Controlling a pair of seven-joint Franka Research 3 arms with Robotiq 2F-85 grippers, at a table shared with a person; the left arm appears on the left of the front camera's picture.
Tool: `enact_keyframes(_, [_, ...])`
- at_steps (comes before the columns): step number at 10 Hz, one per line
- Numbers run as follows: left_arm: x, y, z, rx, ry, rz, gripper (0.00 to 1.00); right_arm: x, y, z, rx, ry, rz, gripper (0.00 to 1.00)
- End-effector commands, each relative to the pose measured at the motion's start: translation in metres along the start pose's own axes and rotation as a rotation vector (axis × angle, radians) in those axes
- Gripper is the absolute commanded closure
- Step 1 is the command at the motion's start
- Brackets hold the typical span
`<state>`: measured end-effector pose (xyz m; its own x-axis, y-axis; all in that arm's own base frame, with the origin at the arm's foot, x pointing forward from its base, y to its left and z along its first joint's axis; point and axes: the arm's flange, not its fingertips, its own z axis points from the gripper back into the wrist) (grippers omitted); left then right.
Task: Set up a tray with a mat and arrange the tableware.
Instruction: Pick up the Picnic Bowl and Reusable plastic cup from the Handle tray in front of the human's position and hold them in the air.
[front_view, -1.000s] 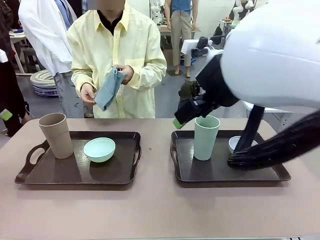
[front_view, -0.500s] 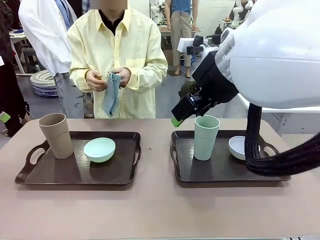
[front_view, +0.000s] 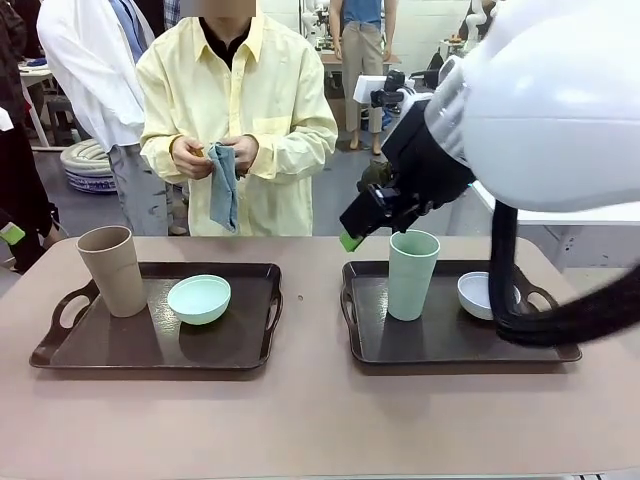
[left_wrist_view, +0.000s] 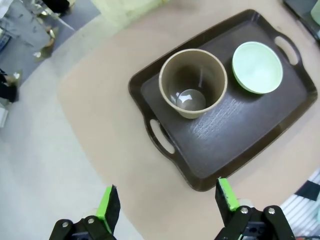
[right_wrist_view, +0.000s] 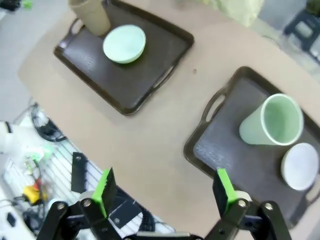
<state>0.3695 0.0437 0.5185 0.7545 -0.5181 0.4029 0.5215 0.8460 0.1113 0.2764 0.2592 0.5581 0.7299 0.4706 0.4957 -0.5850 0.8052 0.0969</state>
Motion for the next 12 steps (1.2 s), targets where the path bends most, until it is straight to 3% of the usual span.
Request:
enact_keyframes(1, [0.023, 0.005, -0.005, -0.098, 0.075, -0.060, 0.00, 0.061, 0.019, -0.027, -0.007, 0.133, -0.172, 0.00])
enact_keyframes(3, [0.028, 0.013, -0.008, -0.228, 0.112, -0.119, 0.00, 0.107, 0.038, -0.061, -0.032, 0.242, -0.247, 0.00])
enact_keyframes(5, [0.035, 0.027, -0.019, -0.303, 0.090, -0.292, 0.00, 0.131, 0.055, -0.097, -0.073, 0.314, -0.300, 0.00])
enact_keyframes(8, [0.056, 0.032, -0.052, -0.431, -0.065, -0.591, 0.00, 0.149, 0.059, -0.136, -0.082, 0.371, -0.308, 0.00])
enact_keyframes(10, [0.087, 0.026, -0.068, -0.574, -0.135, -0.616, 0.00, 0.149, 0.055, -0.142, -0.071, 0.362, -0.284, 0.00])
enact_keyframes(11, [0.085, 0.008, -0.061, -0.511, -0.102, -0.486, 0.00, 0.141, 0.054, -0.143, -0.059, 0.367, -0.297, 0.00])
enact_keyframes(12, [0.070, 0.015, -0.063, -0.464, -0.120, -0.617, 0.00, 0.141, 0.054, -0.143, -0.059, 0.367, -0.297, 0.00])
